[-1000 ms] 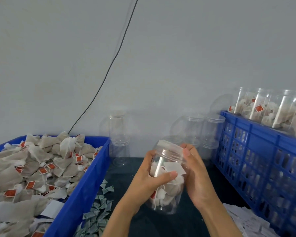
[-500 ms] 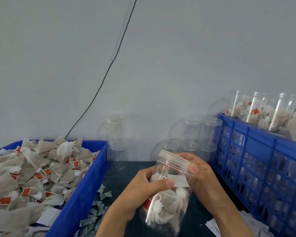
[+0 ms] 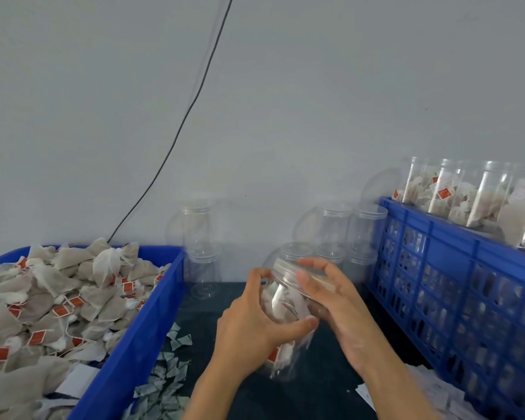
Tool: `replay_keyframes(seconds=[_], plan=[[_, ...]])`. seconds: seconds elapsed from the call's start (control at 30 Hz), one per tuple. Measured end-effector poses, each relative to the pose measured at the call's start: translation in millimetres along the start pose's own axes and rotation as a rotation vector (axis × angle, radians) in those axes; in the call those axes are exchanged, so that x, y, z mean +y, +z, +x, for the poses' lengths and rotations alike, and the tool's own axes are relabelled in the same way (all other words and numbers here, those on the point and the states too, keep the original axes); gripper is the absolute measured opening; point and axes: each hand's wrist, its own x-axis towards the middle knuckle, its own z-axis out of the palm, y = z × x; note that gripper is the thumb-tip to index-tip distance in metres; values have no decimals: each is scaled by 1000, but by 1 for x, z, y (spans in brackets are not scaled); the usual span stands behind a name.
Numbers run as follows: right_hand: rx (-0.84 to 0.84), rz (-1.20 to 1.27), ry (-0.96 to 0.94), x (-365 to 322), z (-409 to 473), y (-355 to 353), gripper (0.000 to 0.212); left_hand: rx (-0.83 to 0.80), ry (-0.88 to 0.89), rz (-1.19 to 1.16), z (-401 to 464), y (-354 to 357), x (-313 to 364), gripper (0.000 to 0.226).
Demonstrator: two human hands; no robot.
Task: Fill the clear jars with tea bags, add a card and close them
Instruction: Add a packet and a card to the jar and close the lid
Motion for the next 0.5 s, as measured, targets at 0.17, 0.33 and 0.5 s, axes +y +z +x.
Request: replay_keyframes(seconds=[0.17, 0.33, 0.5], plan=[[62, -19, -117, 1, 0, 9, 40, -24, 26, -158, 2, 0, -6, 79], [-3, -42, -213, 6, -2, 2, 45, -212, 19, -412, 5, -6, -17, 72], [-153, 13, -248, 3, -3, -2, 46, -345, 16, -615, 6, -11, -23, 79]])
